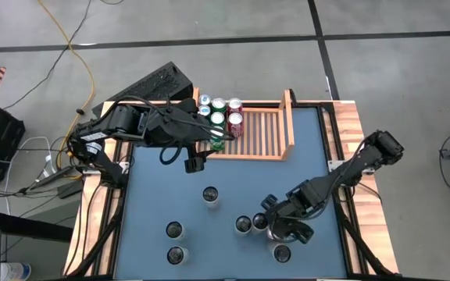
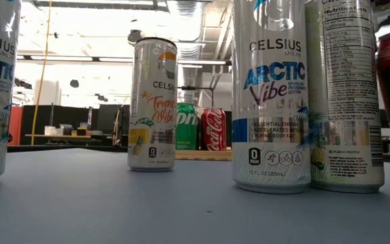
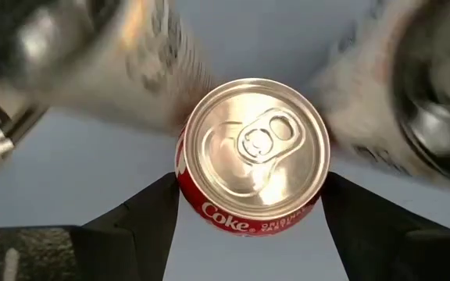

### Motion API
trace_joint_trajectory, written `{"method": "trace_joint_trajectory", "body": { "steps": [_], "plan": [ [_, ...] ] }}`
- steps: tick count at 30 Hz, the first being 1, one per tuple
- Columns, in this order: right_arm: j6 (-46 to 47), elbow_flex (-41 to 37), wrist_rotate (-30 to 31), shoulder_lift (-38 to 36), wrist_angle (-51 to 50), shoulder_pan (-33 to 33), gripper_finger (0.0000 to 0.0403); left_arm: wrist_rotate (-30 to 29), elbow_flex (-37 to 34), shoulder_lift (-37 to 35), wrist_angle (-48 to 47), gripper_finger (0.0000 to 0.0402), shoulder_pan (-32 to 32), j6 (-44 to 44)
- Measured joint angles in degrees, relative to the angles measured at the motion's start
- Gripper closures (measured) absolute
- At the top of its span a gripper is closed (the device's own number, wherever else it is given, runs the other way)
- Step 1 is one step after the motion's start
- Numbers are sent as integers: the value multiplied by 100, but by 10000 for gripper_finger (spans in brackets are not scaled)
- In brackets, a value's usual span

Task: Place canned beverage on shelf
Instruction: Put the red soda can on the shelf

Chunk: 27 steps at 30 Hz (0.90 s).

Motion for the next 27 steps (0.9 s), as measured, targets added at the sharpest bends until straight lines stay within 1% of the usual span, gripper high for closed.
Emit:
{"method": "trace_joint_trajectory", "body": {
  "steps": [5,11,14,18,22,24,27],
  "plan": [
    [603,-11,-35,-75,-122,-269,112,-94,0,1,7,45,-1,63],
    [942,-16,26,-103,-203,-572,113,-176,0,2,17,45,0,64],
    [1073,-184,65,-167,-34,-757,113,-225,0,2,18,45,0,63],
    [1491,-860,411,-676,246,-1013,113,-236,0,2,48,45,0,59],
    [1823,-1511,983,-1417,522,-1214,113,-239,0,2,57,45,0,28],
    [1955,-1757,1020,-1706,501,-1335,113,-245,0,2,73,45,0,17],
    [2412,-1801,985,-2048,629,-1564,113,-249,0,2,161,45,0,15]
  ]
}}
